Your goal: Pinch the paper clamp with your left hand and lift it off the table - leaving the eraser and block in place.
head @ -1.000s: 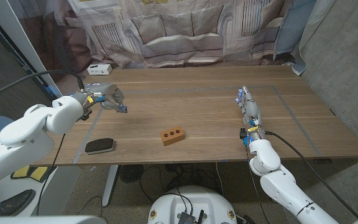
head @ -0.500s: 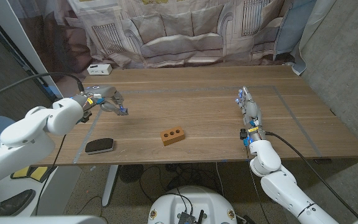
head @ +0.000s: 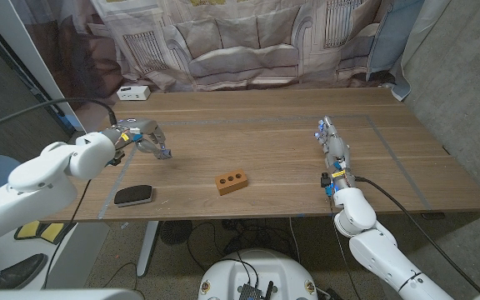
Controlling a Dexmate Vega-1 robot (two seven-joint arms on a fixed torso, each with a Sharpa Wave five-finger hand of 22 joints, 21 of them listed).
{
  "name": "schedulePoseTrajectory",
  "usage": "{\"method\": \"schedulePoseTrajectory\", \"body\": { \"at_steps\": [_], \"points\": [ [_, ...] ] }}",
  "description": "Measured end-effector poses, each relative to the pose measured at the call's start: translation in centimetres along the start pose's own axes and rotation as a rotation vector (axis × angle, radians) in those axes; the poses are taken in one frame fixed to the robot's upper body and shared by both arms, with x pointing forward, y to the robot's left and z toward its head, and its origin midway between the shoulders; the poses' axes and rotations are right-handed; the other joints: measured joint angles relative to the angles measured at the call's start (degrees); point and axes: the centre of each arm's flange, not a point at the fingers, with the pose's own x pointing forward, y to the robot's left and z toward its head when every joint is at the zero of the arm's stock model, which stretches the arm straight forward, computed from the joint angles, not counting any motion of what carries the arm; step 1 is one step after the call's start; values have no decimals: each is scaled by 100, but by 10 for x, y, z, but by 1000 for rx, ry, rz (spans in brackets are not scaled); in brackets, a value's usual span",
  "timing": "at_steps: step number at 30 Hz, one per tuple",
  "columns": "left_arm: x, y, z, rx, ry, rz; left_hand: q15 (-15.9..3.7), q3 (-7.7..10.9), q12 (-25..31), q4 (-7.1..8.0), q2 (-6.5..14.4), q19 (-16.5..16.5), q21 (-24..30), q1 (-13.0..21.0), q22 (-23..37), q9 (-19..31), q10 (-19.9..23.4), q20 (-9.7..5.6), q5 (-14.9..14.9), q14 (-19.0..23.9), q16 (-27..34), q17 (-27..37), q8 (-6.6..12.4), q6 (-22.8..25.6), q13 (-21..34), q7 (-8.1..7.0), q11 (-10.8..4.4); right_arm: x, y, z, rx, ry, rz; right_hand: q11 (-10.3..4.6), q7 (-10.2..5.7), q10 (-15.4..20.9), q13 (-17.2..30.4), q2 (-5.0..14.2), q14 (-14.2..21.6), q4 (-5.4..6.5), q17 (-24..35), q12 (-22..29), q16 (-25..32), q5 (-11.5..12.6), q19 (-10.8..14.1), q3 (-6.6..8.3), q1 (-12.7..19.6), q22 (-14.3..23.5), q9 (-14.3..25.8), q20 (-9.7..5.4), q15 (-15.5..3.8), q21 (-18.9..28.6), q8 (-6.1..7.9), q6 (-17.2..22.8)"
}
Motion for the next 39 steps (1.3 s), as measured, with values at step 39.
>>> {"method": "schedulePoseTrajectory", "body": {
  "at_steps": [39],
  "points": [
    [22, -33, 0, 34, 20, 6, 120, -40, -290, -40, -91, -83, 1, -181, 0, -16, 489, 83, -15, -387, 0, -29, -267, -337, 155, -9, 430, 4, 4, -14, 13, 34, -3, -31, 0, 32, 0, 0, 0, 0, 0, 0, 0, 0, 0, 0, 0, 0, 0, 0, 0, 0, 0, 0]
  ]
}}
